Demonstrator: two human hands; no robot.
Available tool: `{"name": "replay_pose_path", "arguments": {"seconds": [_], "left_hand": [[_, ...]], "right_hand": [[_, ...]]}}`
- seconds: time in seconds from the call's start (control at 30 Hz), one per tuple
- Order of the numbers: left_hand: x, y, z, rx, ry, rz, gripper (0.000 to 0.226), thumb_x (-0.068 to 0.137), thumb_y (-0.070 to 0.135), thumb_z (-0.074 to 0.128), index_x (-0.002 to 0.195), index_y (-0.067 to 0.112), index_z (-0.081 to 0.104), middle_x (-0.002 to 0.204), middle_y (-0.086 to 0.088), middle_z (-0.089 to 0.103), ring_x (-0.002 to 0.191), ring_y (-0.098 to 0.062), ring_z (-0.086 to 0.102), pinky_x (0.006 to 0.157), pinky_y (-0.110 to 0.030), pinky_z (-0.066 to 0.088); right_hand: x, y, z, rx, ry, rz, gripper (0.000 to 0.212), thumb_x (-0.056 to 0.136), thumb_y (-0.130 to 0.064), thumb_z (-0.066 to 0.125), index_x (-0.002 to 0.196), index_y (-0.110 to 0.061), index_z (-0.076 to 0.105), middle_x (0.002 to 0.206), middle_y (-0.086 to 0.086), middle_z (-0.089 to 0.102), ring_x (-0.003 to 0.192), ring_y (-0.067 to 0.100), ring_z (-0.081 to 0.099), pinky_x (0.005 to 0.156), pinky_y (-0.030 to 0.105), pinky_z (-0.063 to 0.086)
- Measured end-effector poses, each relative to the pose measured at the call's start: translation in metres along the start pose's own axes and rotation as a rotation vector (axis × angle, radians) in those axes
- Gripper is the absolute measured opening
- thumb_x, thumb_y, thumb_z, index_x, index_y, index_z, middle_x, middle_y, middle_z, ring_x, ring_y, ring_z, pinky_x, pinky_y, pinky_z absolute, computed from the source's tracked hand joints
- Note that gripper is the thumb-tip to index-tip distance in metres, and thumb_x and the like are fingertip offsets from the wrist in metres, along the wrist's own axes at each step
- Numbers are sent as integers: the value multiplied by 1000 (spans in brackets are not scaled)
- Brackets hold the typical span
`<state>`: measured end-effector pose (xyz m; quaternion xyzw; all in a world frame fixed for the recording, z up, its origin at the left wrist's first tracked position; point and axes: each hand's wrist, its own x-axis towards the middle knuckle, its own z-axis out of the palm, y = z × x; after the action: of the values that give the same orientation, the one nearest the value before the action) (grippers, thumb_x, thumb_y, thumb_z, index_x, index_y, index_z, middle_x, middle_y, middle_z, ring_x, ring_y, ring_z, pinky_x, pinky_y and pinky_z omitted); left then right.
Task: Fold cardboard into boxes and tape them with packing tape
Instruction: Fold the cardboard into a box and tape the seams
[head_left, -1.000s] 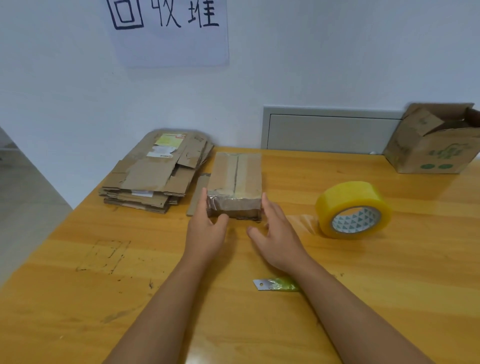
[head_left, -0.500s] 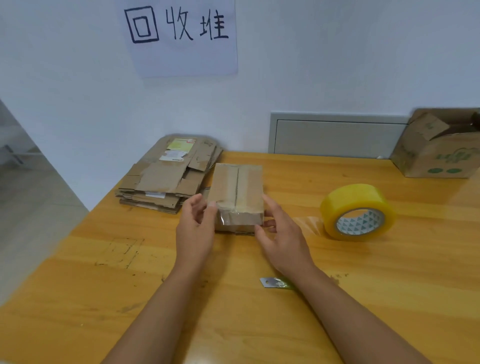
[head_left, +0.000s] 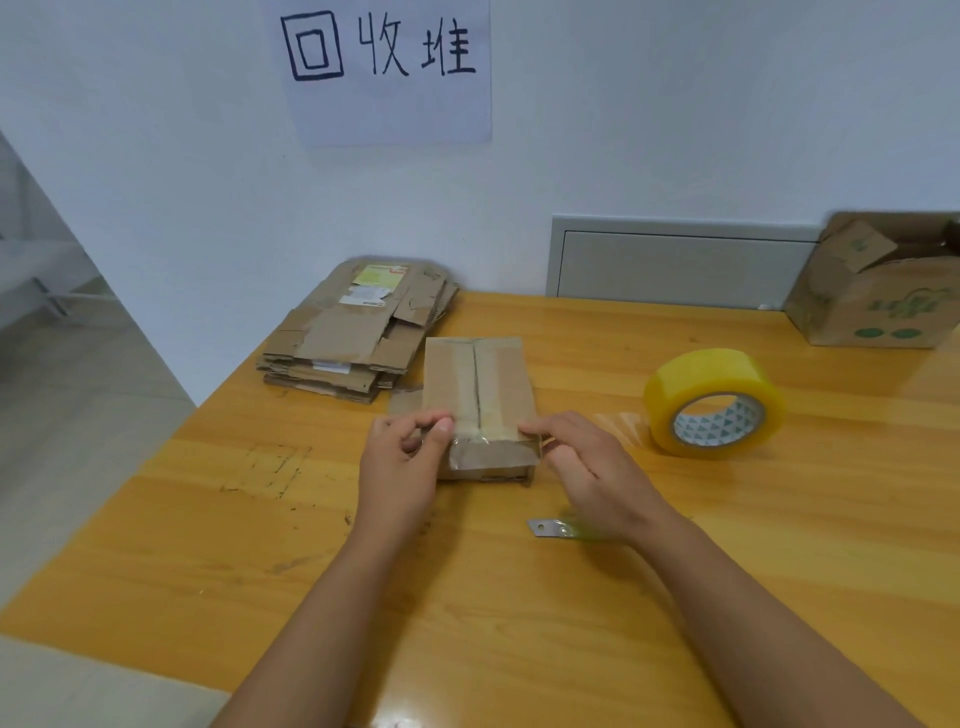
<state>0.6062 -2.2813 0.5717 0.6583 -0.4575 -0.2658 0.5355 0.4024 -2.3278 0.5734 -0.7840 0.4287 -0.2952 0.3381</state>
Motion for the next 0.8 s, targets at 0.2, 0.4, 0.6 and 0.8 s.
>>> {"name": "replay_pose_path", "arguments": {"seconds": [0.2,0.4,0.6,0.8], "left_hand": [[-4,-6,-6,51,-47,29,13,95,37,62,105,43,65,114,10,51,99,1,53,79,-18,46],[-3,-12,-16,72,-119,55,18,90,37,68,107,45,67,73,10,49,66,0,47,63,-16,38],[1,-14,-21,-5,-193,6,29,90,32,71,117,39,68,77,2,52,72,-5,52,69,-23,46],[5,-17,-27,-78,-266,-4,37,89,21,72,122,36,68,73,8,54,75,-4,55,80,-24,47]], "right_hand": [[9,-5,19,4,145,16,15,97,-41,56,82,-43,57,95,-8,54,86,4,54,76,25,46],[12,-11,20,-40,166,36,13,93,-37,63,83,-31,58,67,-8,49,65,9,47,63,34,40],[0,-7,16,143,90,108,15,93,-29,65,100,-42,61,64,7,65,63,22,64,68,42,56],[1,3,19,358,96,99,27,92,-14,69,107,-36,66,63,-2,62,62,14,62,68,40,55]]}}
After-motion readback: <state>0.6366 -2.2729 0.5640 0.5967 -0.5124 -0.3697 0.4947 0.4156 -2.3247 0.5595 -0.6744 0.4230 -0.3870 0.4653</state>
